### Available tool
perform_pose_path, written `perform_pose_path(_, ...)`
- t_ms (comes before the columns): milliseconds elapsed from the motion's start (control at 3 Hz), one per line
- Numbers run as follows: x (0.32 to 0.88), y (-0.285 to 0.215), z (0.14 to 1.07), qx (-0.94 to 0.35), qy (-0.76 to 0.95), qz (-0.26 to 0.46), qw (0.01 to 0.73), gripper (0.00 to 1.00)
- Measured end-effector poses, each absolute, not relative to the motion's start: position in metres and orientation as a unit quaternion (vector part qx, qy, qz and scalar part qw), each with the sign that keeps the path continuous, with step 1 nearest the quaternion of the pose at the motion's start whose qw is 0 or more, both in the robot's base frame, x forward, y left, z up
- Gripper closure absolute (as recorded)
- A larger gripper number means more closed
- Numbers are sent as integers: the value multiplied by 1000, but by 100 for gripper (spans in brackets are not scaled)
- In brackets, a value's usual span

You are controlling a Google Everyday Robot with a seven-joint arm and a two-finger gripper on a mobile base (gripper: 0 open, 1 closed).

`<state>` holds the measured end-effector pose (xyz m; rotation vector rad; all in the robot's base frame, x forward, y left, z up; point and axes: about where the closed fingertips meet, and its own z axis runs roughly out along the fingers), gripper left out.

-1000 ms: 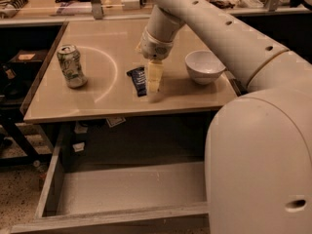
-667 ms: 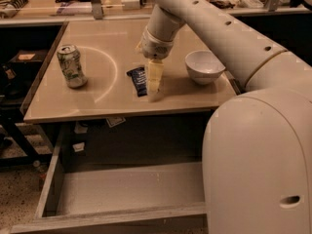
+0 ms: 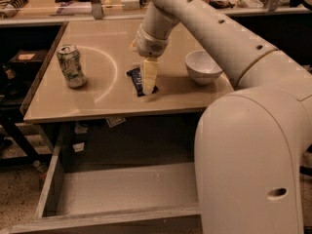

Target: Place rxbar blueberry into top drawer

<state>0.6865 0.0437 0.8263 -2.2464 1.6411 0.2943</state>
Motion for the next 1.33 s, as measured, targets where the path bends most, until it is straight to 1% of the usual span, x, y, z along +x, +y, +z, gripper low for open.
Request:
perform_pose_path(1000, 690, 46, 804, -785, 583, 122, 170, 0)
perform_pose_path(1333, 690, 46, 804, -785, 583, 122, 170, 19)
